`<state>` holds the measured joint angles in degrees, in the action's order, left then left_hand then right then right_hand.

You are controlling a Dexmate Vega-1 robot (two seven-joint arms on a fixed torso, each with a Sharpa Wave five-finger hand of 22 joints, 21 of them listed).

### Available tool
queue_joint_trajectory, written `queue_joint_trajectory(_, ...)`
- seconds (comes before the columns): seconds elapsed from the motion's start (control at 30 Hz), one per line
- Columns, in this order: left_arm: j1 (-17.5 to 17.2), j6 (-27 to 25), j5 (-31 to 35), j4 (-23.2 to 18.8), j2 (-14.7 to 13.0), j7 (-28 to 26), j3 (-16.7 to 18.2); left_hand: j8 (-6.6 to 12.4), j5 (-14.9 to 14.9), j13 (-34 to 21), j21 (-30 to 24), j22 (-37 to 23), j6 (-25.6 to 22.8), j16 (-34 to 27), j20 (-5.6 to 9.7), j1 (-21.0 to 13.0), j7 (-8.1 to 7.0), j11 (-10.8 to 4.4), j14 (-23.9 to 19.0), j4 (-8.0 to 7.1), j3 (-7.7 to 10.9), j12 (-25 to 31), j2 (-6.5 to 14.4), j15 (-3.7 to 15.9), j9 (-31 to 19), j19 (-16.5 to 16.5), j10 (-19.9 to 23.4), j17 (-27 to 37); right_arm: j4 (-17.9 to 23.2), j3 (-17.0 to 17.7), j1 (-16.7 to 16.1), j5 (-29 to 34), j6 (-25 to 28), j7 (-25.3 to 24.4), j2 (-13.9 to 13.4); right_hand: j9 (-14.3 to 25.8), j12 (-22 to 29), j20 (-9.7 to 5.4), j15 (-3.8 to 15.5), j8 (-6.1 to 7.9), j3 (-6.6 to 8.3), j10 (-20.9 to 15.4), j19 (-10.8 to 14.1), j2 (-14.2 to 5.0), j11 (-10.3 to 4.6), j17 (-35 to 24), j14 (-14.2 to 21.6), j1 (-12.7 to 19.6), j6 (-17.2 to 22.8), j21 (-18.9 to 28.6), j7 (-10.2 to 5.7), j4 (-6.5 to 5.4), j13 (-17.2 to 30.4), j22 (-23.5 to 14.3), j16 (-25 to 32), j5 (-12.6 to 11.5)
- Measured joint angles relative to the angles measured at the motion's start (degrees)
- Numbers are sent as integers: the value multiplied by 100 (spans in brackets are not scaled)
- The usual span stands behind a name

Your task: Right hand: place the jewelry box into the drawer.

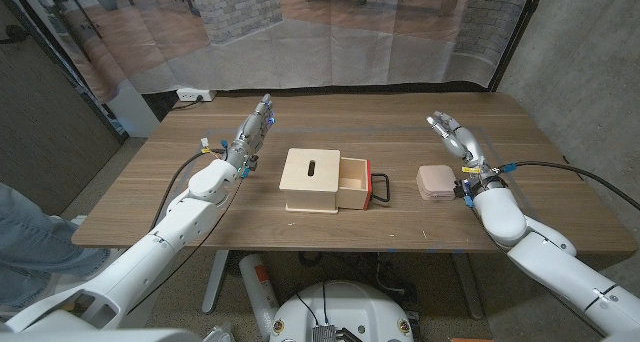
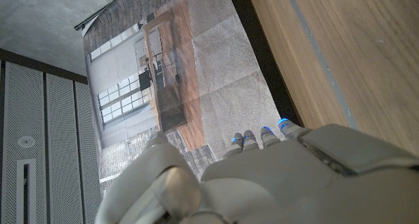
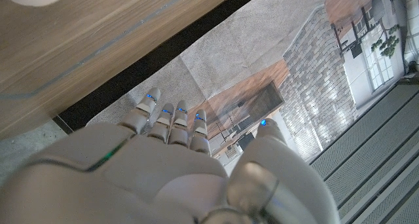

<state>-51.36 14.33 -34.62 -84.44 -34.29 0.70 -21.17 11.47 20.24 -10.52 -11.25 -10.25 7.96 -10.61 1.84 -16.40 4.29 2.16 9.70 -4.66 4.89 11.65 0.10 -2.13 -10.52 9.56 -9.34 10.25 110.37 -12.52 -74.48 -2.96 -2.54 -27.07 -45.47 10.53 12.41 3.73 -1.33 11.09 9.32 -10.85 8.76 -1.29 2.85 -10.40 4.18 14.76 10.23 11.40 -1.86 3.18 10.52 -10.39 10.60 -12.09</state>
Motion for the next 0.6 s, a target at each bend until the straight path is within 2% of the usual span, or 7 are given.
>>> queue_joint_trajectory(0.1,-5,2,5,-13,-2,-3,0,0,0,0,0,0,0,0,-2,0,0,0,0,0,0,0,0,0,0,1,0,0,145,66,-150,157,179,-79,-54,0,0,59,0,0,0,0,19,19,0,0,0,18,10,0,-52,0,0,0,0,0)
queue_joint_trajectory(0.2,-6,2,5,-20,-1,-3,0,0,0,0,0,0,0,0,-31,0,0,0,0,0,0,0,0,0,0,31,0,0,145,66,-150,265,313,-121,-54,0,0,132,0,0,1,0,7,12,0,0,0,61,0,0,-61,-1,0,0,0,0)
queue_joint_trajectory(0.33,-6,2,5,-23,3,-3,-7,0,0,0,0,0,0,0,-31,0,0,-20,0,0,0,0,0,0,0,31,21,0,145,66,-150,386,475,-154,-54,0,0,130,0,0,-20,0,9,8,0,0,1,65,0,0,-61,26,0,-1,0,0)
queue_joint_trajectory(0.37,-6,4,16,-23,4,-5,-8,0,0,0,0,0,1,0,-31,0,0,-20,0,0,0,0,0,0,0,31,21,0,346,148,-360,425,523,-164,-139,0,0,130,0,0,-5,0,9,-10,0,0,1,83,0,0,-61,41,0,0,0,0)
queue_joint_trajectory(0.6,-19,14,26,-46,17,-20,-20,0,0,0,0,0,1,0,-31,0,0,-20,0,0,0,0,0,0,0,31,21,0,455,164,-460,617,745,-201,-195,0,0,130,0,0,1,0,9,-9,1,0,1,82,-21,0,-81,47,0,0,0,0)
